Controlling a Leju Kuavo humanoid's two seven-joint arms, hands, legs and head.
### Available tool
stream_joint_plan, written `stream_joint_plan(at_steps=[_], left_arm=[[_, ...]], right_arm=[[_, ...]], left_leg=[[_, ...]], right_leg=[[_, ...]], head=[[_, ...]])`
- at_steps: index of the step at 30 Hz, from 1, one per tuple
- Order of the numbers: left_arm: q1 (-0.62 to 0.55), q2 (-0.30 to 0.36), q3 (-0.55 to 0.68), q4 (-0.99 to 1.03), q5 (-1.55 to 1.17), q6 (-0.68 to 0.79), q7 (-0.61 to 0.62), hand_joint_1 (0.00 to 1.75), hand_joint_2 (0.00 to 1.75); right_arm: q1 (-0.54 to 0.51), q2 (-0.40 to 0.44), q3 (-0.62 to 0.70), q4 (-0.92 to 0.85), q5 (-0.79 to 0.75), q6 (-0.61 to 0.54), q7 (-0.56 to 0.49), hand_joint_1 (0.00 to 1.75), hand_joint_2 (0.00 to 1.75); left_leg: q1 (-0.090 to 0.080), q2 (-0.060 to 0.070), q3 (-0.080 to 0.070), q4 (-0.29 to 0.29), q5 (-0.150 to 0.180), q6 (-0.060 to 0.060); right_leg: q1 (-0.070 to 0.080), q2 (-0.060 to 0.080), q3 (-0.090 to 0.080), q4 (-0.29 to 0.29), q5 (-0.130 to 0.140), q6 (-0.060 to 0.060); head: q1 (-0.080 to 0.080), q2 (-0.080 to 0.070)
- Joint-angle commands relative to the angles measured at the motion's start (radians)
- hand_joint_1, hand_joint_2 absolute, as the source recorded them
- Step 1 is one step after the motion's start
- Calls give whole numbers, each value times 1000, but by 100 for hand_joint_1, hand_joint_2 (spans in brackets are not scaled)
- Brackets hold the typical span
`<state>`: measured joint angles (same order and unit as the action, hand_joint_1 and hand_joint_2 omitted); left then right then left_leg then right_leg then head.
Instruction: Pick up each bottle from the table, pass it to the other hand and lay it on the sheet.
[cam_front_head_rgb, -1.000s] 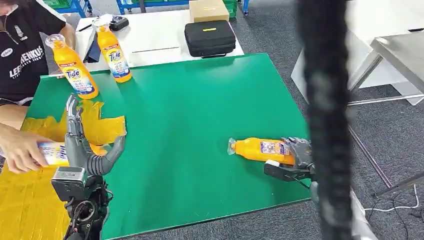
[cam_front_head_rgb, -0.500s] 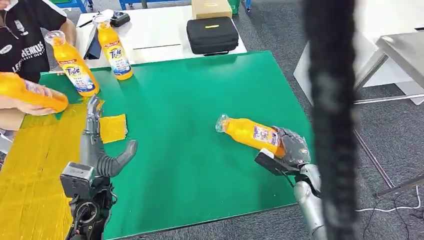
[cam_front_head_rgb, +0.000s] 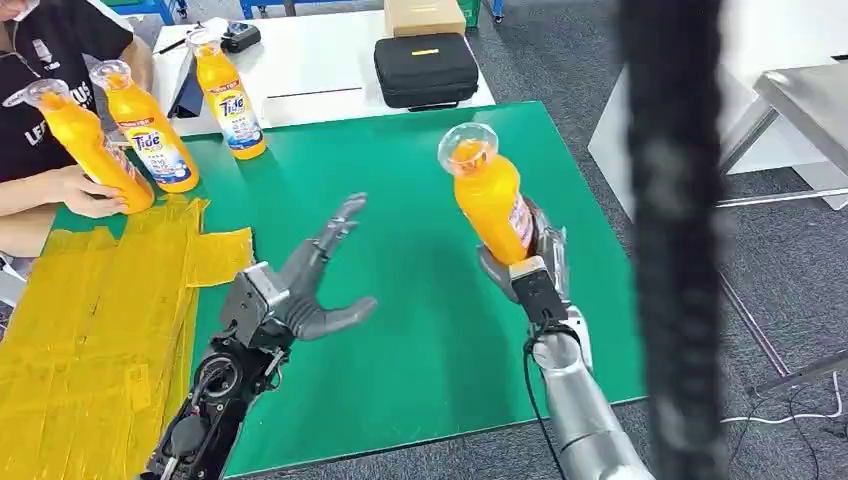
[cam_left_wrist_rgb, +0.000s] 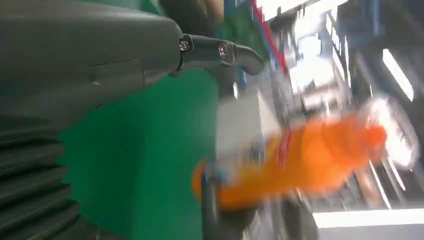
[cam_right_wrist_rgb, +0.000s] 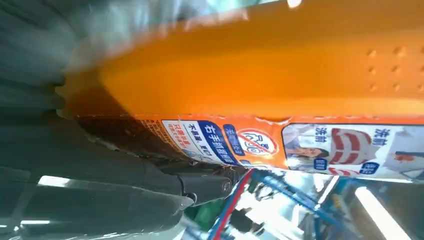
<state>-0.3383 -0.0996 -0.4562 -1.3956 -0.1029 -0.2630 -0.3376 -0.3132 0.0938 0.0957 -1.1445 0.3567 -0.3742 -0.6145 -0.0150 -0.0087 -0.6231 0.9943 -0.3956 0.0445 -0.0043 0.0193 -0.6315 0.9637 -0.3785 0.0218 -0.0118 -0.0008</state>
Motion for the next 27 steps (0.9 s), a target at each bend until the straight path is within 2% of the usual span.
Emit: stream_joint_plan(at_steps=[1, 10, 16, 27], left_arm=[[-131, -8, -75, 275, 118, -43, 34, 0, 175], [-160, -40, -95, 317, 155, -13, 50, 0, 175], [-174, -52, -39, 364, 195, 120, 38, 0, 175], [-125, -57, 6, 358, 172, 269, -26, 0, 175]], right_arm=[[-97, 54, 158, 54, -35, 26, -5, 175, 175], [-129, 93, 259, 125, -29, 44, 0, 175, 175], [-123, 104, 353, 143, 8, 59, 18, 175, 175], [-98, 85, 392, 192, 12, 39, 9, 175, 175]], left_leg=[[1, 2, 5, 1, -3, -4], [1, 2, 4, 1, -2, -3], [1, 3, 4, 1, -3, -3], [1, 0, 4, 0, -2, -3]], right_leg=[[1, 0, 5, 1, -2, 0], [1, 0, 3, 0, -2, 0], [1, 1, 4, 0, -2, -1], [1, -2, 4, -1, -2, 0]], head=[[0, 0], [0, 0], [0, 0], [0, 0]])
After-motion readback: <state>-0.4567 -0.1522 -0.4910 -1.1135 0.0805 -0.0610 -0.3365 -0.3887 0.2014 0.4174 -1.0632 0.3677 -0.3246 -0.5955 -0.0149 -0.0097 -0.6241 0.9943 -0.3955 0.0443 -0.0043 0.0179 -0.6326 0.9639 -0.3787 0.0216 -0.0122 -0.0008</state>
